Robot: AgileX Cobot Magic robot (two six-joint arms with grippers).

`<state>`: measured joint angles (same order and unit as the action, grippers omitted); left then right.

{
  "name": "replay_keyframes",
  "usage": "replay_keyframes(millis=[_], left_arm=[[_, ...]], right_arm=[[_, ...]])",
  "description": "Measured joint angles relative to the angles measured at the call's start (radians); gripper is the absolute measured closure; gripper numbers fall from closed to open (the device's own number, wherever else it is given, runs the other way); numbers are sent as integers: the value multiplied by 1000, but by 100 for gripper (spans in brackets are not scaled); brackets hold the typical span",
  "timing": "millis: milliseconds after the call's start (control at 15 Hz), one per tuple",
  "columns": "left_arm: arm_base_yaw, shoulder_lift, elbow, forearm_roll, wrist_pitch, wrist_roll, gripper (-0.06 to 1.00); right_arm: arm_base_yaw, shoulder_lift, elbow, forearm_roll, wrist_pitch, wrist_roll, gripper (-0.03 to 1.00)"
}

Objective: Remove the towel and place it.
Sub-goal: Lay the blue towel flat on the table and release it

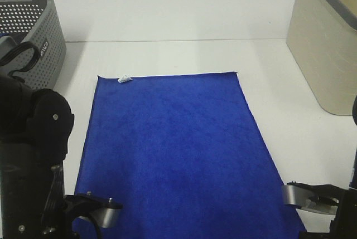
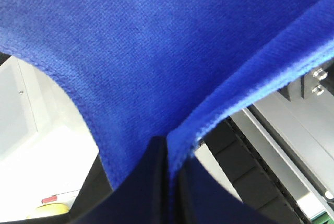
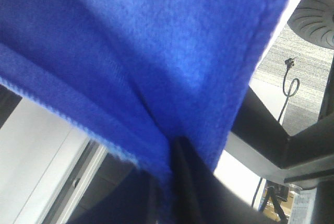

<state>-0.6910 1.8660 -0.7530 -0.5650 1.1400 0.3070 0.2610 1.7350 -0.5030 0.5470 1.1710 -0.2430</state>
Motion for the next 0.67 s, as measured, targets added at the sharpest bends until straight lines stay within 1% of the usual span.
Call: replay_keyframes(millis=[67,200,333,400,467,533,667], left_arm=[[0,0,0,0,0,0,89],[0,0,0,9,2,0,84],[0,0,0,10,3,0,78],[0,0,0,10,3,0,68],[0,0,0,10,3,0,68],[0,0,0,10,3,0,61],[0,0,0,10,3,-6,48]], right_arm=[[0,0,0,0,0,0,87],[0,0,0,-2,4,-5,84],[0,0,0,-2,4,-10,79],[0,0,0,-2,4,-10,71],[0,0,0,-2,4,-10,71],[0,0,0,-2,4,-11,65],[0,0,0,-2,4,-11,48]])
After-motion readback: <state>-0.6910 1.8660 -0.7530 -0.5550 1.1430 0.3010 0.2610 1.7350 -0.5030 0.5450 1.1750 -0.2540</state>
